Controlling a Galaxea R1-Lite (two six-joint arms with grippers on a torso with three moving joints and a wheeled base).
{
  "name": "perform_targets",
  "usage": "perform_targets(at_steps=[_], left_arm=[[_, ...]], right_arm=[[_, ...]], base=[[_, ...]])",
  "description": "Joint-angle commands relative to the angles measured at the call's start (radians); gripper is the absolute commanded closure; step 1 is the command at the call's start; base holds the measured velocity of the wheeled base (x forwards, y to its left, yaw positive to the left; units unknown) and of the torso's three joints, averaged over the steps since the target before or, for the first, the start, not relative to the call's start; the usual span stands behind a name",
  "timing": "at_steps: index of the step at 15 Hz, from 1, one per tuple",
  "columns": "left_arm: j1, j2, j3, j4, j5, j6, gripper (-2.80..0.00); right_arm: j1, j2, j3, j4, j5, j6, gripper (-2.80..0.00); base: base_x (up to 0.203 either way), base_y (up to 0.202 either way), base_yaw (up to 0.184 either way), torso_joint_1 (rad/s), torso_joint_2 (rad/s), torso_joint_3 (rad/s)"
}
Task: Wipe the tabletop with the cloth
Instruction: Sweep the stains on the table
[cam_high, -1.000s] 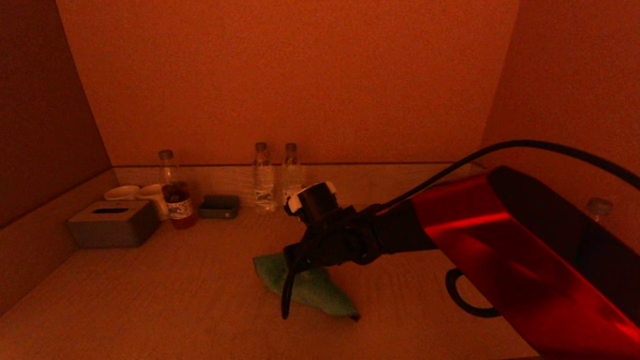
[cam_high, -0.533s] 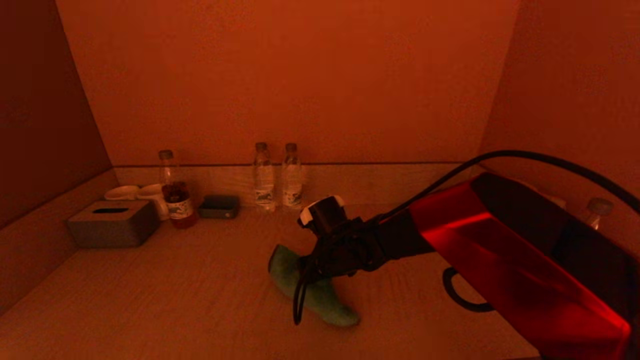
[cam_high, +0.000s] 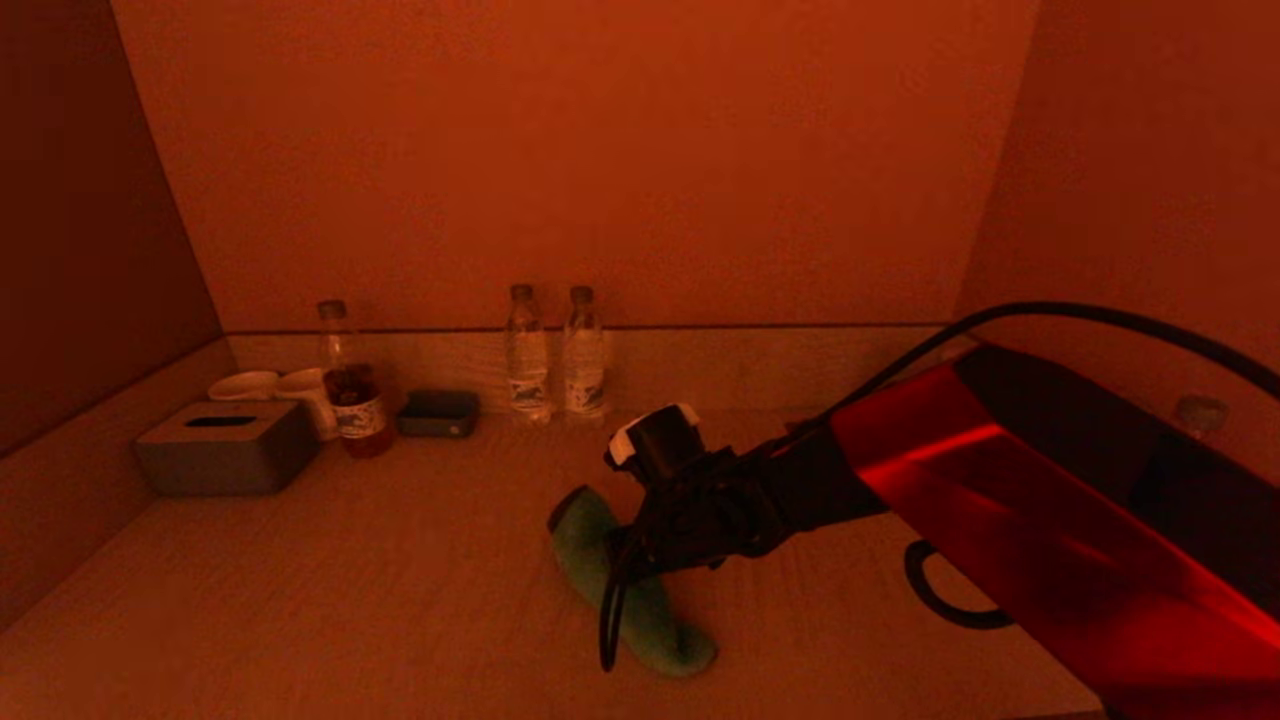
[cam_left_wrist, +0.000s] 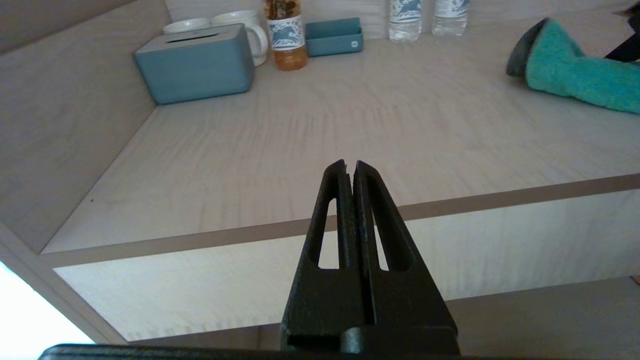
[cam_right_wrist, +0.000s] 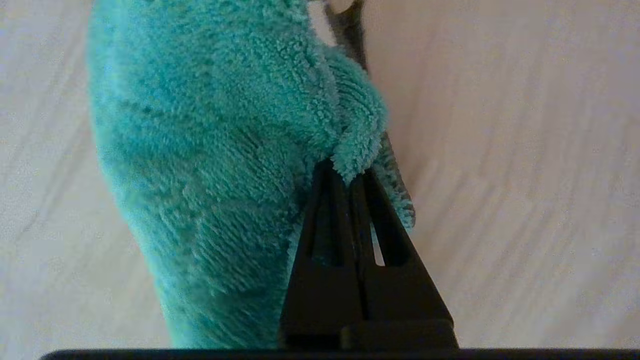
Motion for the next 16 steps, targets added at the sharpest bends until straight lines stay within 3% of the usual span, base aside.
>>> perform_targets(at_steps=[1, 4, 7, 12, 16], left_arm=[[0.0, 0.0, 0.0, 0.0, 0.0, 0.001, 0.0], [0.0, 0.0, 0.0, 0.0, 0.0, 0.001, 0.0], [0.0, 0.0, 0.0, 0.0, 0.0, 0.001, 0.0], [0.0, 0.0, 0.0, 0.0, 0.0, 0.001, 0.0], [0.001, 0.0, 0.0, 0.0, 0.0, 0.001, 0.0]], right_arm=[[0.001, -0.038, 0.067, -0.033, 0.001, 0.001, 0.0], [0.001, -0.04, 0.069, -0.037, 0.002, 0.001, 0.0], [-0.006, -0.095, 0.194, -0.099, 0.003, -0.003, 0.0], [-0.012, -0.105, 0.206, -0.113, 0.003, -0.005, 0.0], [-0.051, -0.196, 0.334, -0.146, 0.002, -0.012, 0.0]], base=[[0.0, 0.0, 0.0, 0.0, 0.0, 0.0], [0.0, 0.0, 0.0, 0.0, 0.0, 0.0], [0.0, 0.0, 0.0, 0.0, 0.0, 0.0], [0.0, 0.0, 0.0, 0.0, 0.0, 0.0], [0.0, 0.0, 0.0, 0.0, 0.0, 0.0]])
